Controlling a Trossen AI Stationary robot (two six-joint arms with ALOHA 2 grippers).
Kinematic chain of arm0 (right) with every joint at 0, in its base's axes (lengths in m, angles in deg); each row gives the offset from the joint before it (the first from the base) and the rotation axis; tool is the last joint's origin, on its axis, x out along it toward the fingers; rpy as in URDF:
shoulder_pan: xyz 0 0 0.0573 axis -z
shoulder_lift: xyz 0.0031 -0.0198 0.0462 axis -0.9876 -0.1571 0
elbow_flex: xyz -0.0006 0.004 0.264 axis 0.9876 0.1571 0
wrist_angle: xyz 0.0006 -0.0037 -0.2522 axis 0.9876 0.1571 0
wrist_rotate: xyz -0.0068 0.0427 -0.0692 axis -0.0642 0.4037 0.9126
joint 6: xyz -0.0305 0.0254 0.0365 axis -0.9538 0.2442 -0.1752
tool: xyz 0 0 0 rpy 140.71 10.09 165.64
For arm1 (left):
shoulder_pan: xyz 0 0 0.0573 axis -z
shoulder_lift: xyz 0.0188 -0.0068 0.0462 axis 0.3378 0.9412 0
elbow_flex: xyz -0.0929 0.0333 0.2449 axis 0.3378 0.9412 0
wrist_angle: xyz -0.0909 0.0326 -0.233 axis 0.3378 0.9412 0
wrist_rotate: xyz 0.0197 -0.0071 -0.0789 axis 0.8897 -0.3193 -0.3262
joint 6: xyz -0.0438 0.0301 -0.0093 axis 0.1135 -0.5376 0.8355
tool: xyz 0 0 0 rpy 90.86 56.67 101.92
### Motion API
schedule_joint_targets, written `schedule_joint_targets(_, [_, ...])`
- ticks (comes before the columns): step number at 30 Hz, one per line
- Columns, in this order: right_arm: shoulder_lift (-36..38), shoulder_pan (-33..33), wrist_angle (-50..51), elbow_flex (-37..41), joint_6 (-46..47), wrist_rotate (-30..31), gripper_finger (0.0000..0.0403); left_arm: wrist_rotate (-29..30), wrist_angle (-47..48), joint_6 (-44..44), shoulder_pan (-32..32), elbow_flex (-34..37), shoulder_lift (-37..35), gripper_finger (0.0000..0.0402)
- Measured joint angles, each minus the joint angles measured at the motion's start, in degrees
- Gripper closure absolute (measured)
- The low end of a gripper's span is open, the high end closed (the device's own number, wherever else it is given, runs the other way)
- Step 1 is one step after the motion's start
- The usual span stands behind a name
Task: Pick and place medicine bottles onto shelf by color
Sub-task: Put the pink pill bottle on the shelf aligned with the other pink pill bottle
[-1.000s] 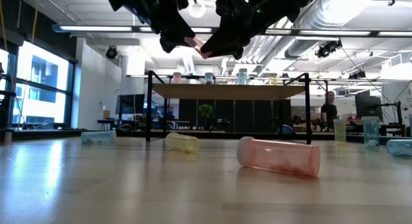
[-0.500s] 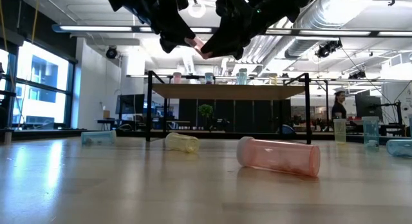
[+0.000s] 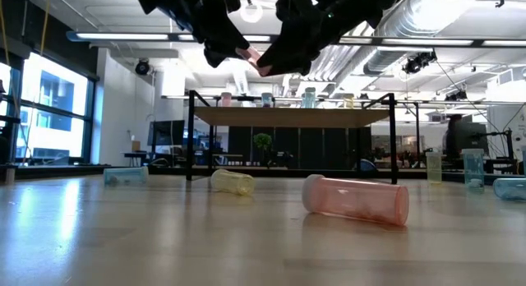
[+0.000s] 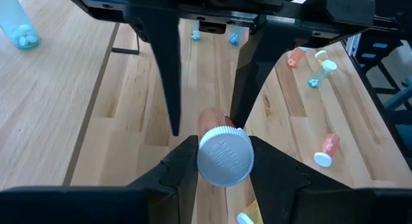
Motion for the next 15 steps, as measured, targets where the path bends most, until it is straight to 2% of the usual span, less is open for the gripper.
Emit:
schedule_joint_targets(6, [3.12,1.13,1.65,0.00,0.02,0.68,0.0196,0.50,0.34,0.01,-1.13,0.00,-0.02,0.0288])
schedule_joint_targets(11, [6.40,2.05,2.34,0.00,-0.30,0.65,0.0194,5.63,3.19,-0.01,-2.42,-0.86,-0.01,0.0288])
schedule_joint_targets(15, [8.78,2.92,4.32,0.00,-2.12,2.56,0.0194,9.49,10.20,-1.18,-4.46,-5.66,-0.07,0.0288])
